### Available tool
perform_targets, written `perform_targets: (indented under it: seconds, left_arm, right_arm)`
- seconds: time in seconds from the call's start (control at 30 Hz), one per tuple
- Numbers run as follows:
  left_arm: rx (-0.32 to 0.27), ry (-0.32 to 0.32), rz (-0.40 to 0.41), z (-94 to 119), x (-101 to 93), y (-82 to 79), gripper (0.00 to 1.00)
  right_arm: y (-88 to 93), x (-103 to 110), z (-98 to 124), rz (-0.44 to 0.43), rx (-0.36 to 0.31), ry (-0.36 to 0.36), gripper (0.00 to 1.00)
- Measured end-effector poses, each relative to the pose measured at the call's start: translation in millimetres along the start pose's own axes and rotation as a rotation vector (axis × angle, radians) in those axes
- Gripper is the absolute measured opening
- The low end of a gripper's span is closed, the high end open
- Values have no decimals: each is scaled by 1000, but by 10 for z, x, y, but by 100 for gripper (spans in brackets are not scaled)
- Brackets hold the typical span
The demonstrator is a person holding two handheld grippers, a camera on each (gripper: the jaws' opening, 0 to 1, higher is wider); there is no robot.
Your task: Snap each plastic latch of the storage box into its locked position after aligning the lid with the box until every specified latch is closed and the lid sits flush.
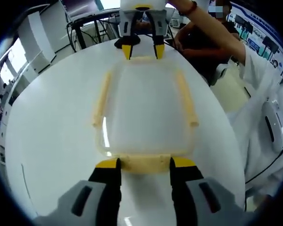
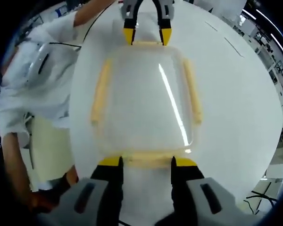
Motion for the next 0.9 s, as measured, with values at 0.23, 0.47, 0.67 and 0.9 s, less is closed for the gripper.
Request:
perform_targets:
  seconds: [0.23,0.47,0.67,0.9]
  left_arm:
    - [-10,1,8,0,-1,9,39]
    - [-33,10,-3,4,-9,5,38]
    - [-42,15,-12,13,-13,2,38]
    - [-51,17,-23,61,-23,-35,38]
  right_arm:
    - [5,31,-3,1,-54,17,37]
    - [-9,33,3,-3,-87,31,37]
    - [-26,44,0,-7,-85,26,37]
    - [-21,64,22,-10,-64,25,37]
Point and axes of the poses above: the point that each gripper's makers call its tool centre point, and the gripper's own axes: z roughly backward along the fingers, x roughly to its left, y roughly out of its underside, the point moved 1 cm from there along z, roughly backward along the fingers, and after that the axes turned 13 degrees about z, right-handed, at the moved point
